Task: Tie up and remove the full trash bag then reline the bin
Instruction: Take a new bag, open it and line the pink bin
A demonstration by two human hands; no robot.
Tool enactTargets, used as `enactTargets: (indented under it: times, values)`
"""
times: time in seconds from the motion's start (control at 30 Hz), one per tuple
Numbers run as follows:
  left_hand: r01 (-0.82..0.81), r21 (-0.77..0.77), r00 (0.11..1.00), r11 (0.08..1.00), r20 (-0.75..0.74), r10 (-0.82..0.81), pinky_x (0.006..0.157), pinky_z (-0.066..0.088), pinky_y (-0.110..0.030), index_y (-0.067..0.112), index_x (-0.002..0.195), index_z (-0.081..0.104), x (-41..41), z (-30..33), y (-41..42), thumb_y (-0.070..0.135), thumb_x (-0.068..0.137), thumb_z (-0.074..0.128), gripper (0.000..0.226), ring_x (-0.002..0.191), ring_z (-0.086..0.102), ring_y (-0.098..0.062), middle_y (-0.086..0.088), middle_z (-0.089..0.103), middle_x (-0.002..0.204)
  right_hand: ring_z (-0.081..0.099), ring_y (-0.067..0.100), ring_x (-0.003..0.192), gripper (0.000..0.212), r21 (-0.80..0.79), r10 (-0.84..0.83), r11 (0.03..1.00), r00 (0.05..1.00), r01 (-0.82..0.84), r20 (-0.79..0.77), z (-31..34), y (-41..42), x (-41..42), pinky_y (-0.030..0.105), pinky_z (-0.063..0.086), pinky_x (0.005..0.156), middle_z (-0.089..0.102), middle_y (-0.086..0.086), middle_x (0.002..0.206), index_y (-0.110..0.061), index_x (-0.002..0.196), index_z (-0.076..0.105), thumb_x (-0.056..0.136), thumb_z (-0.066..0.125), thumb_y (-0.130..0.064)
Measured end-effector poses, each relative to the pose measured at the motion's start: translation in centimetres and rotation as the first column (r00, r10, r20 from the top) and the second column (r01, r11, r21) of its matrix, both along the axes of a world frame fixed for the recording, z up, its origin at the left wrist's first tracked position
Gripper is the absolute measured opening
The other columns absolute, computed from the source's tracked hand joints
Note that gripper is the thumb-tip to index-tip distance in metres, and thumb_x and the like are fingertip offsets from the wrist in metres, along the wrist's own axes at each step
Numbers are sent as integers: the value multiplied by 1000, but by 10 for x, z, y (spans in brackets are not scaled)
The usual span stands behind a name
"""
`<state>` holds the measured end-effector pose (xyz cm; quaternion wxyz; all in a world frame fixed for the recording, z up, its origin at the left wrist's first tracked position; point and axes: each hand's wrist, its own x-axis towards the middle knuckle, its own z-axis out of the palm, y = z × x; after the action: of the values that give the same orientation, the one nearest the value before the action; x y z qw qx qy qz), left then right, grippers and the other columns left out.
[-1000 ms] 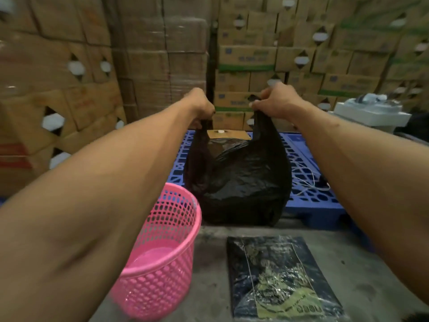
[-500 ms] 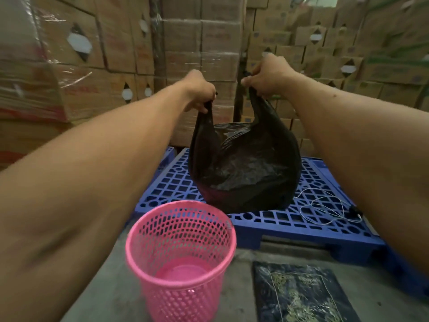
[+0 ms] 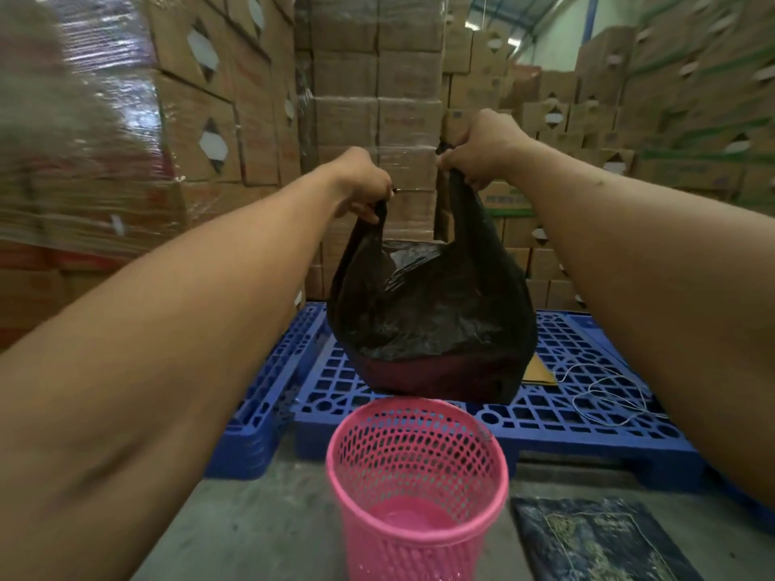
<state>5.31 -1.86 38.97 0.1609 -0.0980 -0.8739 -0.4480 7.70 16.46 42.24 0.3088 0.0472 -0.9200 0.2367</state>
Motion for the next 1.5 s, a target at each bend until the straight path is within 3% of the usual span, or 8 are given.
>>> enactTargets:
  times: [0.37, 0.63, 0.77, 1.1, 1.23, 1.37, 1.5]
  values:
    - [130, -31, 991, 991, 13, -130, 59, 61, -27, 5, 116, 62, 17, 34, -21, 10, 89, 70, 29, 91, 70, -23, -11, 65, 110, 69, 18, 66, 28, 25, -83, 996, 995, 82, 61, 23, -20, 30, 24, 52, 48, 72, 12, 90, -5, 102, 68, 91, 72, -30]
    - [237, -3, 971, 971, 38, -237, 63, 62, -28, 7, 113, 64, 4, 6, -2, 8, 91, 68, 22, 90, 67, -20, -8, 64, 104, 71, 21, 76, 25, 2, -128, 992, 985, 129, 116, -8, -7, 31, 26, 55, 55, 71, 12, 95, -7, 105, 66, 93, 69, -28]
    - [301, 58, 950, 952, 62, -305, 68, 63, -31, 6, 104, 65, -9, -18, 19, 7, 92, 66, 12, 86, 70, -19, -7, 66, 98, 67, 15, 66, 25, 21, -182, 983, 969, 181, 166, -34, 13, 32, 23, 48, 46, 69, 9, 91, -8, 104, 66, 93, 69, -31]
    - [470, 289, 838, 834, 152, -524, 67, 61, -28, 3, 116, 63, -11, -39, 76, 6, 92, 66, 25, 89, 75, -23, -16, 71, 106, 66, 17, 69, 25, -40, -260, 960, 940, 275, 221, -50, 76, 40, 25, 51, 53, 68, 10, 91, -6, 110, 64, 94, 68, -26]
    - [417, 275, 872, 866, 148, -466, 69, 61, -27, 4, 113, 64, -13, -44, 65, 7, 93, 64, 20, 88, 75, -21, -13, 72, 104, 72, 23, 79, 28, -65, -218, 969, 947, 239, 235, -64, 79, 25, 30, 59, 62, 71, 12, 95, -7, 111, 64, 94, 69, -28]
    - [190, -16, 973, 982, 134, -187, 78, 61, -31, 11, 103, 71, -21, -73, 36, 18, 90, 68, 15, 85, 71, -17, -5, 72, 96, 69, 18, 70, 26, -67, -159, 981, 956, 180, 248, -91, 68, 5, 26, 54, 52, 71, 10, 91, -8, 109, 67, 93, 69, -29]
    - [14, -109, 971, 994, 237, 13, 59, 47, -30, 11, 95, 76, -23, -124, 9, 25, 86, 72, 17, 64, 58, -16, -5, 65, 77, 66, 16, 66, 21, -4, -113, 993, 938, 121, 329, -118, 55, -10, 24, 48, 48, 68, 7, 83, -8, 98, 68, 94, 69, -29]
